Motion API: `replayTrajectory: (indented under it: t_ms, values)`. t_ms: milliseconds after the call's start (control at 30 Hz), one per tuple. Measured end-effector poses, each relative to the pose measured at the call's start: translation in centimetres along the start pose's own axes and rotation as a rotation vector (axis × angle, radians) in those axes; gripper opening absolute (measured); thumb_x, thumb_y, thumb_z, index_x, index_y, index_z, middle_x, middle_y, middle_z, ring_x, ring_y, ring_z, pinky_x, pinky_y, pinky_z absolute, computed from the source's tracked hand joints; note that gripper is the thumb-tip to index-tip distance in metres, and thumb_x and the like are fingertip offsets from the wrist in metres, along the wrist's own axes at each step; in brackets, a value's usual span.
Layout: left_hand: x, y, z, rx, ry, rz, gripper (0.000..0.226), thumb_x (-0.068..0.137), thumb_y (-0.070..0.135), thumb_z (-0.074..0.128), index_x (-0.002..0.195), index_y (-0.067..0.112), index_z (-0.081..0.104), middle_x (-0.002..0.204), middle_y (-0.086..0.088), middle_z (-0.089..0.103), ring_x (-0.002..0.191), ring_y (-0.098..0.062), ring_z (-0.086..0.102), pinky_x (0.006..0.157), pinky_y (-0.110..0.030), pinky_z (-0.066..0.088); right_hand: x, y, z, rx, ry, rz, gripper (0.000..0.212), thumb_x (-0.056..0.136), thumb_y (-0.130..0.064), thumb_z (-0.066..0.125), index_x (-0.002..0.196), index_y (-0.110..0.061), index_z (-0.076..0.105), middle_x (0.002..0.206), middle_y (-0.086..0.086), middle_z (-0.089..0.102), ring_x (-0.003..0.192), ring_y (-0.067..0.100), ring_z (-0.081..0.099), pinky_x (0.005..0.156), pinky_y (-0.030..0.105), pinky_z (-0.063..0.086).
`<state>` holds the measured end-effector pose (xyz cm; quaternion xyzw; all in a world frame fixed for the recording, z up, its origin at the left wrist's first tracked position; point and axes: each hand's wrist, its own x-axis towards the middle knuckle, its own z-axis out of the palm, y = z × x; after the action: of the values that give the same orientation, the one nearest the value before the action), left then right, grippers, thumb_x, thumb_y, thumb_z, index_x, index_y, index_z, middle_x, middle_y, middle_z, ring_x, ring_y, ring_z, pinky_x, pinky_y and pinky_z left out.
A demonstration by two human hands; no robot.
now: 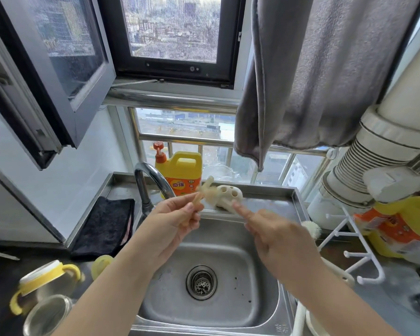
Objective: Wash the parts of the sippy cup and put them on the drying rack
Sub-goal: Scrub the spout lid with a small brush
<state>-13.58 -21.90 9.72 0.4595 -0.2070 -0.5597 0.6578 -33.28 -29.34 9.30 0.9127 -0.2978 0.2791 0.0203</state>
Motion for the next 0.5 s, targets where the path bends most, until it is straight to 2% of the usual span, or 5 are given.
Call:
replayTrajectory:
  t_ms: [67,133,233,367,500]
  values:
    - [0.1,0.0,0.0,0.018,0.049,0.025,0.023,0.091,-0.003,0.046,0.103,-0.001,0.065,0.091,-0.012,0.072,0.076,-0.016,0.065,0.064,-0.022,0.056,-1.0,-1.0,0.2,-0.018,-0.053,-0.074,0.059,0.074,-0.016,0.056,0.129,-0.036,0.054,0.068,-0.013,0.058,0.044,0.012,0.052,0.035,0.019,0.037]
    - [0.1,-0.1,0.1,-0.003,0.075,0.015,0.022,0.091,-0.004,0.048,0.105,-0.002,0.065,0.098,-0.015,0.072,0.081,-0.018,0.068,0.071,-0.025,0.059,-1.0,-0.7,0.3,-0.04,-0.061,-0.052,0.063,0.066,-0.015,0.063,0.126,-0.035,0.059,0.066,-0.012,0.058,0.043,0.012,0.051,0.034,0.019,0.036]
    - [0.0,-0.6,0.5,-0.036,0.067,-0.007,0.027,0.088,-0.005,0.051,0.113,-0.006,0.061,0.094,-0.02,0.069,0.075,-0.02,0.069,0.067,-0.027,0.059,-0.1,0.0,0.4,-0.023,-0.028,0.018,0.065,0.068,-0.013,0.06,0.128,-0.037,0.054,0.068,-0.01,0.06,0.044,0.014,0.054,0.034,0.023,0.04]
    - [0.3,-0.3,0.5,-0.124,0.077,-0.04,0.028,0.09,-0.01,0.045,0.111,-0.004,0.062,0.09,-0.016,0.071,0.075,-0.02,0.07,0.063,-0.028,0.059,-1.6,-1.0,0.6,0.014,-0.09,-0.049,0.059,0.073,-0.018,0.06,0.129,-0.036,0.055,0.065,-0.012,0.053,0.043,0.011,0.049,0.034,0.021,0.036]
    - [0.5,-0.1,0.5,-0.193,0.081,-0.069,0.027,0.093,-0.008,0.04,0.106,-0.003,0.063,0.086,-0.016,0.071,0.078,-0.023,0.071,0.066,-0.031,0.06,-1.7,-0.9,1.0,0.022,-0.122,0.031,0.049,0.083,-0.028,0.041,0.13,-0.038,0.051,0.066,-0.014,0.053,0.043,0.01,0.049,0.034,0.022,0.037]
